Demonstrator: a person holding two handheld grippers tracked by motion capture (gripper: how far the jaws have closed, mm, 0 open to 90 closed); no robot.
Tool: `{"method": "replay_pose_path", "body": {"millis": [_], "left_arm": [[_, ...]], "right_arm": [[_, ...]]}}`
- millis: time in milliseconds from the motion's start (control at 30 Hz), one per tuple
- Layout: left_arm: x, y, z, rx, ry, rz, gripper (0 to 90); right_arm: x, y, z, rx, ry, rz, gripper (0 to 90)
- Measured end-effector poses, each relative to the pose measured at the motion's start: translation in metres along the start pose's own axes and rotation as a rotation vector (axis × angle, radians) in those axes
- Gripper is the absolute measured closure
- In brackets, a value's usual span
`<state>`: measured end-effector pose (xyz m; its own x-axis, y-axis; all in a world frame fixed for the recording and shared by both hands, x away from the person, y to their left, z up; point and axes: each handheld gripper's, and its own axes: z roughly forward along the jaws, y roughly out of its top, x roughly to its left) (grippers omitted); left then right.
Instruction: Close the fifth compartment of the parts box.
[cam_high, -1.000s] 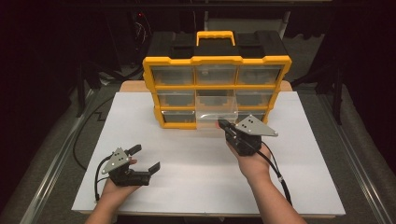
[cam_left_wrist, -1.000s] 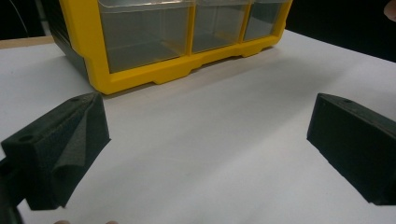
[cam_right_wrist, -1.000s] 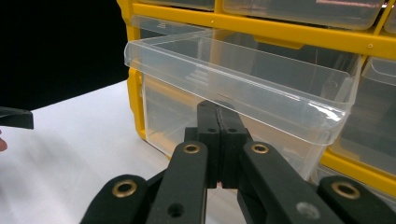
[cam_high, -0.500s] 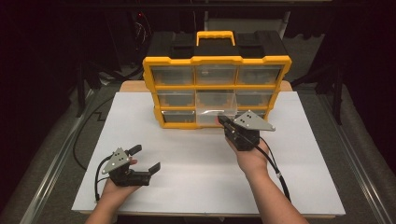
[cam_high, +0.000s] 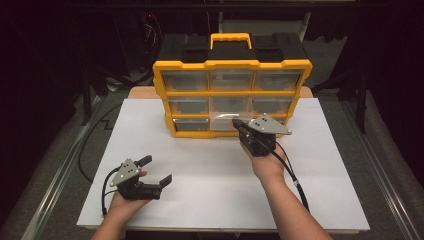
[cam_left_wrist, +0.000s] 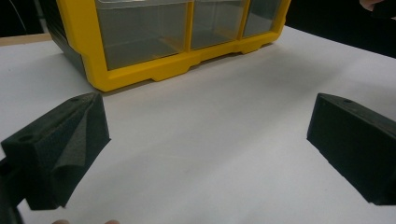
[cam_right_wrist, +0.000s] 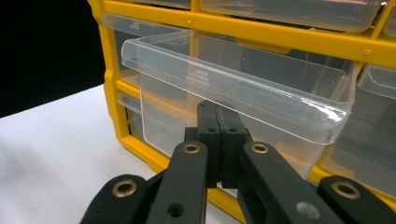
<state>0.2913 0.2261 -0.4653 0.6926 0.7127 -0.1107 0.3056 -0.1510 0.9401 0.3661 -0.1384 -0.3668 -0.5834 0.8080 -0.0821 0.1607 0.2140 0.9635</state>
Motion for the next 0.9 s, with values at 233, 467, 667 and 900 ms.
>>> {"method": "replay_pose_path", "body": {"millis": [233,467,667,900], "left_arm": [[0.000,0.000,0.000,-0.001,-0.002,0.001,0.3],[0.000,0.000,-0.001,-0.003,-0.003,0.002,0.3],[0.000,0.000,0.000,-0.002,-0.004,0.001,0.3],[0.000,0.000,0.000,-0.005,-0.005,0.000,0.3]], "right_arm": [[-0.003,0.002,0.007,0.004,-0.011,-0.002,90.0],[-0.007,0.004,0.013,0.008,-0.022,0.002,90.0],[-0.010,0.006,0.020,0.011,-0.035,-0.002,90.0],[-0.014,0.010,0.027,0.021,-0.050,-0.012,90.0]]}}
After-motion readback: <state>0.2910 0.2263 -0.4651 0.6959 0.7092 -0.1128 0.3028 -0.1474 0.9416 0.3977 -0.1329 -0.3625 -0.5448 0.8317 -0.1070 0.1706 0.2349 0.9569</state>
